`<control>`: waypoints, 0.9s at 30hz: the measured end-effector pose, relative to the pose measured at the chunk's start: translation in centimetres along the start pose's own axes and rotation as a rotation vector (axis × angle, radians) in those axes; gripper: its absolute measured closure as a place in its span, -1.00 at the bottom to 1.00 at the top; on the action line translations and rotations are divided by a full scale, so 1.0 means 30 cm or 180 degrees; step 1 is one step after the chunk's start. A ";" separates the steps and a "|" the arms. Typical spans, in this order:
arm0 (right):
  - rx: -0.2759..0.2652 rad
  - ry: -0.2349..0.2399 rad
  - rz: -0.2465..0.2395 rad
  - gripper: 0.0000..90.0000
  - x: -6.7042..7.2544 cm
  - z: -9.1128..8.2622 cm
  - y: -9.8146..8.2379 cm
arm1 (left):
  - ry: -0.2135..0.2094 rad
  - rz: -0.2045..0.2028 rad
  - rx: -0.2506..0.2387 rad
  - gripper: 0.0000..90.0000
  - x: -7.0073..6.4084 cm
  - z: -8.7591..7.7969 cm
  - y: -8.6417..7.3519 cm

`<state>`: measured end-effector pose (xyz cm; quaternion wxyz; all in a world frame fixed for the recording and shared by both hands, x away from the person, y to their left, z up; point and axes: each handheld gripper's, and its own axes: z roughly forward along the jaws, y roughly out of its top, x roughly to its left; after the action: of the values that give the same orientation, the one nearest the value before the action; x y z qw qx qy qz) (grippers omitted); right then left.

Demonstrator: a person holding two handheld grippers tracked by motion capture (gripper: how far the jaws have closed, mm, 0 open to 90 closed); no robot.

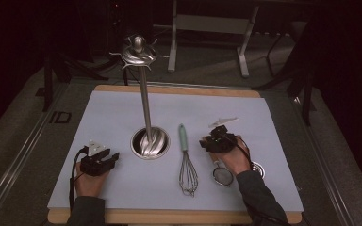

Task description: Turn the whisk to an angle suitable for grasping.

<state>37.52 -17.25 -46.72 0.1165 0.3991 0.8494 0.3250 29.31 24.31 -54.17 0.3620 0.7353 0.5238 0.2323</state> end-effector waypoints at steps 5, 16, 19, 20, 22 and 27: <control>0.0235 0.0199 -0.0045 0.37 0.041 0.084 0.041 | 0.0003 -0.0004 -0.0001 0.25 0.000 0.000 0.000; 0.0538 0.0574 0.0341 0.41 0.059 0.201 0.063 | 0.0005 0.0001 0.0002 0.24 0.000 0.000 0.000; 0.0573 0.0630 0.0425 0.42 0.058 0.207 0.072 | 0.0008 -0.0002 0.0000 0.24 -0.001 0.000 0.000; 0.0654 0.0598 0.0436 0.41 0.066 0.219 0.084 | 0.0009 -0.0002 0.0000 0.24 -0.001 0.000 0.000; 0.0696 0.0592 0.0448 0.40 0.073 0.230 0.093 | 0.0009 -0.0003 -0.0001 0.24 -0.001 0.000 0.000; 0.0757 0.0574 0.0557 0.41 0.087 0.247 0.115 | 0.0005 0.0000 0.0003 0.24 0.000 0.000 0.000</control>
<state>41.28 -10.26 -49.98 -0.0369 0.4518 0.8508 0.2656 29.32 24.31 -54.17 0.3613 0.7352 0.5242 0.2327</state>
